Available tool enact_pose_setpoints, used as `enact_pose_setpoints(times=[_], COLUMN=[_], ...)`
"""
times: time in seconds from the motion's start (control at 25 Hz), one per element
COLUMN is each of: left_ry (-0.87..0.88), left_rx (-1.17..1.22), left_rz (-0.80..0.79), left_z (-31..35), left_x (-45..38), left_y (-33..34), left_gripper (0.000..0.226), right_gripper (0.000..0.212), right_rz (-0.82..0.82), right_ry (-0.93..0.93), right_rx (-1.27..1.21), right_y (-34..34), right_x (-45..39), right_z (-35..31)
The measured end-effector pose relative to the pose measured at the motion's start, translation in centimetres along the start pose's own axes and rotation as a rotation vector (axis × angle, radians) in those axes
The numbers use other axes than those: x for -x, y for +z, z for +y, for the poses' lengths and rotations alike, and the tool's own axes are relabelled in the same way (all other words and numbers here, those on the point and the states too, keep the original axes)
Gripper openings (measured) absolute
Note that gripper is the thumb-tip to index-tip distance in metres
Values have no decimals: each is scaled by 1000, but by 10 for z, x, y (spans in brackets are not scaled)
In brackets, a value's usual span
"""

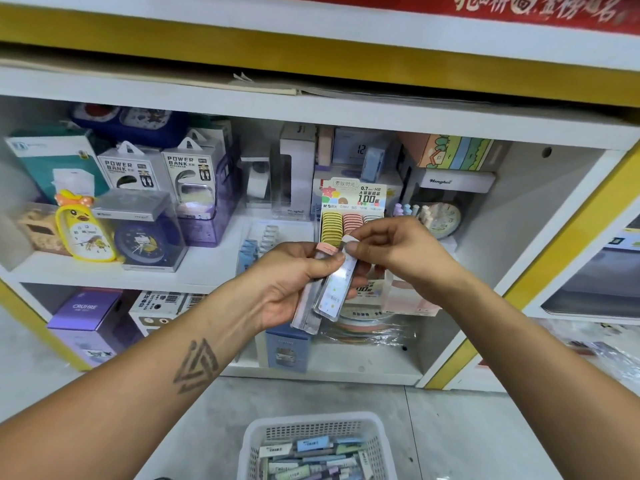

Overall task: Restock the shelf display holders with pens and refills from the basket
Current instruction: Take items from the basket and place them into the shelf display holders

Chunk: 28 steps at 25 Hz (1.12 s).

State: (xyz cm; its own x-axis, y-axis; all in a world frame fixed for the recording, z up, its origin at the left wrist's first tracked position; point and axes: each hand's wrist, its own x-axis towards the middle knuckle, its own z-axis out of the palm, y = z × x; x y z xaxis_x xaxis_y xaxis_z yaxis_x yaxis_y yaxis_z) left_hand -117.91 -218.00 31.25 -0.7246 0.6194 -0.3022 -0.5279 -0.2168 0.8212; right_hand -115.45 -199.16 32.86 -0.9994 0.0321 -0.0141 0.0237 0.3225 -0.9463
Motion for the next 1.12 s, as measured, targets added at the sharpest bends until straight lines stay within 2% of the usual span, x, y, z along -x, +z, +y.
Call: enact_pose_setpoints(times=[0.16, 0.24, 0.32, 0.44, 0.56, 0.88, 1.04, 1.12], left_ry=[47, 39, 23, 33, 78, 131, 146, 152], left_rx=[-41, -68, -73, -55, -68, -145, -157, -144], left_rz=[156, 224, 253, 253, 242, 277, 302, 319], left_z=[0, 0, 0, 0, -2, -6, -7, -7], left_x=[-8, -10, -11, -12, -14, -15, -21, -22], left_y=[5, 4, 4, 7, 8, 11, 13, 17], left_gripper=[13, 11, 14, 20, 20, 20, 26, 30], right_gripper=[7, 8, 9, 17, 13, 12, 10, 14], right_rz=[278, 391, 435, 393, 335, 369, 274, 310], right_ry=[-96, -159, -226, -315, -383, -433, -434, -418], right_rx=[-24, 136, 346, 572, 753, 799, 958, 982], right_y=[-30, -45, -53, -51, -43, -44, -34, -34], right_x=[2, 2, 3, 5, 3, -5, -5, -7], right_z=[-3, -1, 4, 9, 16, 22, 25, 24])
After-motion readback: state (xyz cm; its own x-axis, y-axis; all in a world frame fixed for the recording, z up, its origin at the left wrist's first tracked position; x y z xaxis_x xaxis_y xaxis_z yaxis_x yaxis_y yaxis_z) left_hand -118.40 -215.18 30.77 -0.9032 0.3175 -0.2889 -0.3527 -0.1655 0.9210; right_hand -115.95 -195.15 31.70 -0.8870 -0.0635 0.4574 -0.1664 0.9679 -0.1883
